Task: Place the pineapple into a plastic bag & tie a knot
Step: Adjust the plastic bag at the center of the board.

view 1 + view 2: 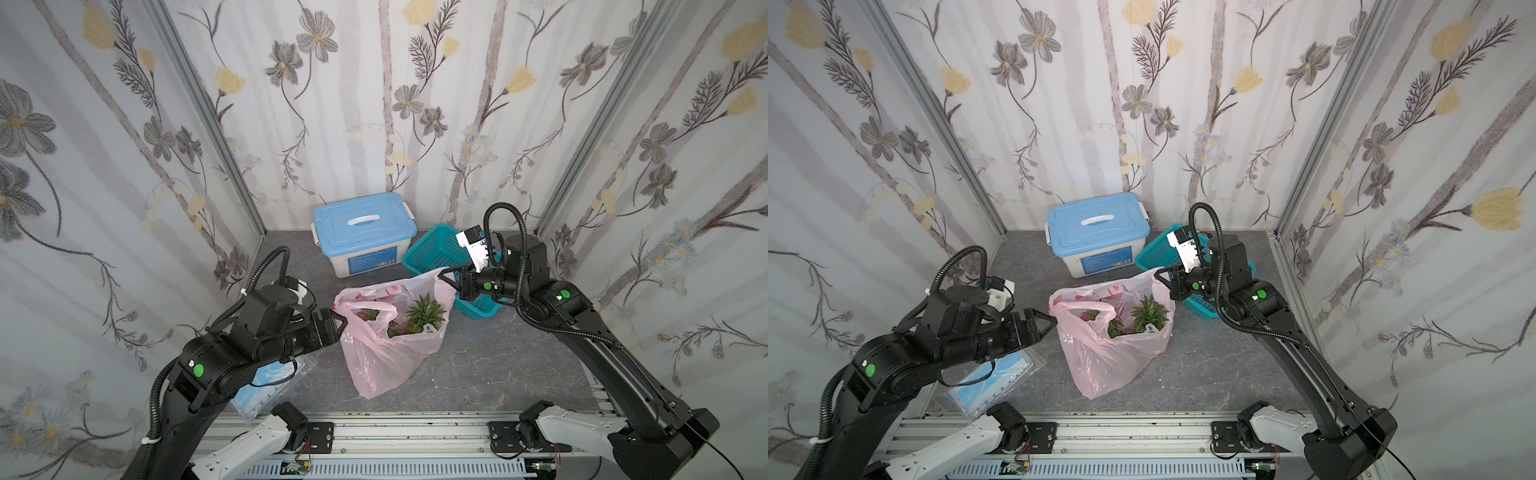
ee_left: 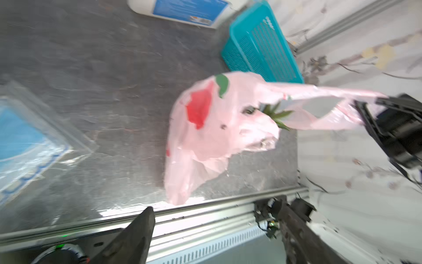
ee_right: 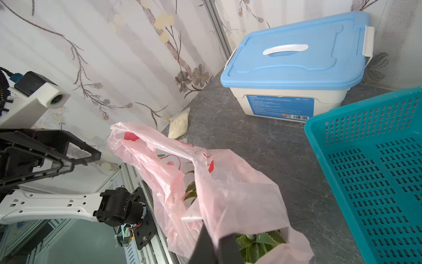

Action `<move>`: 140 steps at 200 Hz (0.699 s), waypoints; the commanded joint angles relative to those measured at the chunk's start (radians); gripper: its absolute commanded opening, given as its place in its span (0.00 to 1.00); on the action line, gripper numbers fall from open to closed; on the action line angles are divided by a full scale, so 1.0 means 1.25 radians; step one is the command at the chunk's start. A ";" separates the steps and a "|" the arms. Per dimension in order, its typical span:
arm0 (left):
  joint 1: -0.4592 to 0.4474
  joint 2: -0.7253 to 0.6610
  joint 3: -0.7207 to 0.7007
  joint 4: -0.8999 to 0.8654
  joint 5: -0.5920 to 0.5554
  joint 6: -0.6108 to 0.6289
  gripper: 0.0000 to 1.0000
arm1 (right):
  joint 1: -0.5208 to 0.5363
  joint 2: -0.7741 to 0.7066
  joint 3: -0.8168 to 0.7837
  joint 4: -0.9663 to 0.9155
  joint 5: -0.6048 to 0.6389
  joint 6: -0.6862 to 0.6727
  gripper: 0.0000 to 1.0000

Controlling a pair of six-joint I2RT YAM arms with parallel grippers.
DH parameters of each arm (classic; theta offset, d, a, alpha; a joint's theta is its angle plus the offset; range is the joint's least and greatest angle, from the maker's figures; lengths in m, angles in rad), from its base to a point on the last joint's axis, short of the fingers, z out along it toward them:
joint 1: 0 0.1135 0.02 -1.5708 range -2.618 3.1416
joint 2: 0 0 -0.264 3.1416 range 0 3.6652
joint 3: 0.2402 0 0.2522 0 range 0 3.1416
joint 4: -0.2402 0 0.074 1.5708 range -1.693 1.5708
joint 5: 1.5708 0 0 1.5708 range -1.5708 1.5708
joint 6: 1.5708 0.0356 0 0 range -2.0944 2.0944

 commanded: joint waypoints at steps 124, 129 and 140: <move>-0.205 0.358 0.015 0.257 -0.260 0.101 0.90 | -0.001 -0.043 -0.023 0.002 0.019 -0.001 0.00; -0.206 0.366 0.018 0.259 -0.257 0.103 0.92 | -0.001 -0.044 -0.024 0.002 0.021 0.000 0.00; -0.205 0.386 0.026 0.253 -0.255 0.101 0.96 | 0.000 -0.048 -0.026 0.002 0.023 0.001 0.00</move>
